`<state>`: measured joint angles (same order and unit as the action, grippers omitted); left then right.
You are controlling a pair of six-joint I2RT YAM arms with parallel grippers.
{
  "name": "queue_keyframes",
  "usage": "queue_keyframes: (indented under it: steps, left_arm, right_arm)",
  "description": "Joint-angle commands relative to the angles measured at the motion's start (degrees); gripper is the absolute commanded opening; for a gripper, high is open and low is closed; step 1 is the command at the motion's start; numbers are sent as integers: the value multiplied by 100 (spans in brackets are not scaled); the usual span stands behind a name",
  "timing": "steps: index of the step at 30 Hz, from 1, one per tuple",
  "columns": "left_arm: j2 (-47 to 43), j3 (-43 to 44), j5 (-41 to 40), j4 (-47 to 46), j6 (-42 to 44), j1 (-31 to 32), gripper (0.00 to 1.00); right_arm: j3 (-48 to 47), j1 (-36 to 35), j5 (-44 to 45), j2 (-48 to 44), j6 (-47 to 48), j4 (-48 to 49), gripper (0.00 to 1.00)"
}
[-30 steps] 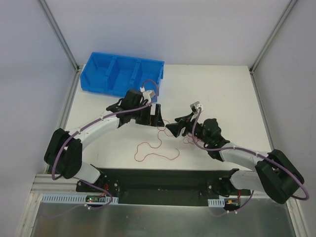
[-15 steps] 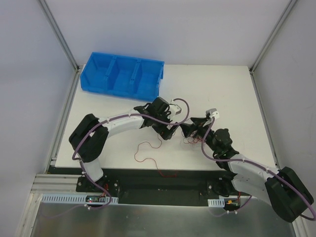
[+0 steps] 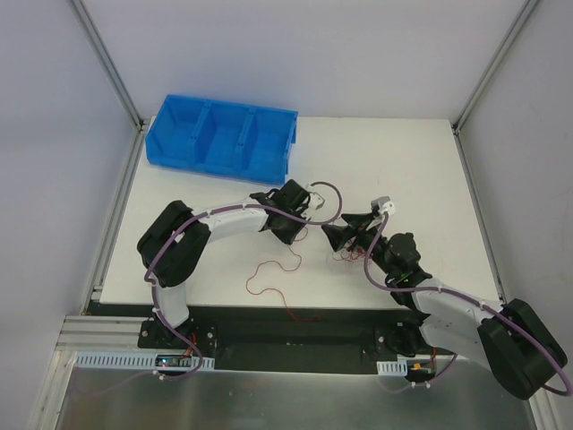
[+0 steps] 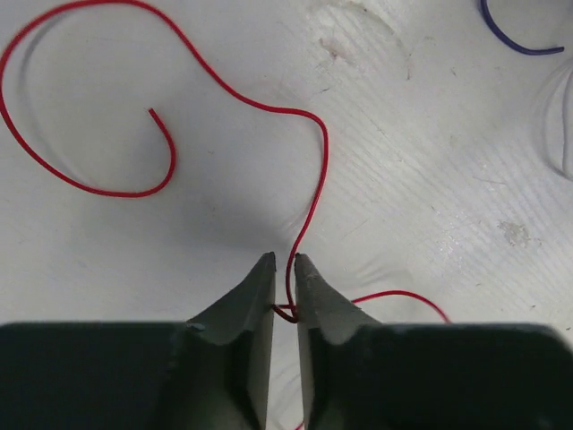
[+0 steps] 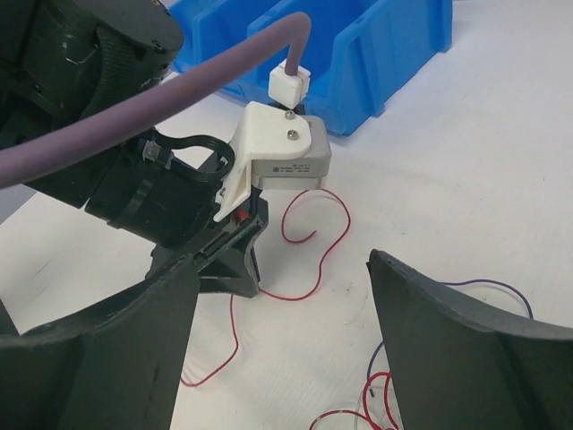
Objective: Untangle the cables
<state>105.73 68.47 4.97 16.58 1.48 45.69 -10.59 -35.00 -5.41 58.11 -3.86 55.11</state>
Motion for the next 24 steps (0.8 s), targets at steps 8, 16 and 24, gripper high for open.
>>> queue_keyframes:
  steps: [8, 16, 24]
  left_arm:
    - [-1510, 430, -1190, 434, -33, -394, 0]
    - [-1934, 2159, -2641, 364, 563, -736, 0]
    - [-1196, 4462, -2783, -172, 1205, -1255, 0]
  right_arm:
    - [-215, 108, 84, 122, -220, 360, 79]
    - [-163, 248, 347, 192, -449, 342, 79]
    - [-233, 380, 225, 421, -599, 342, 79]
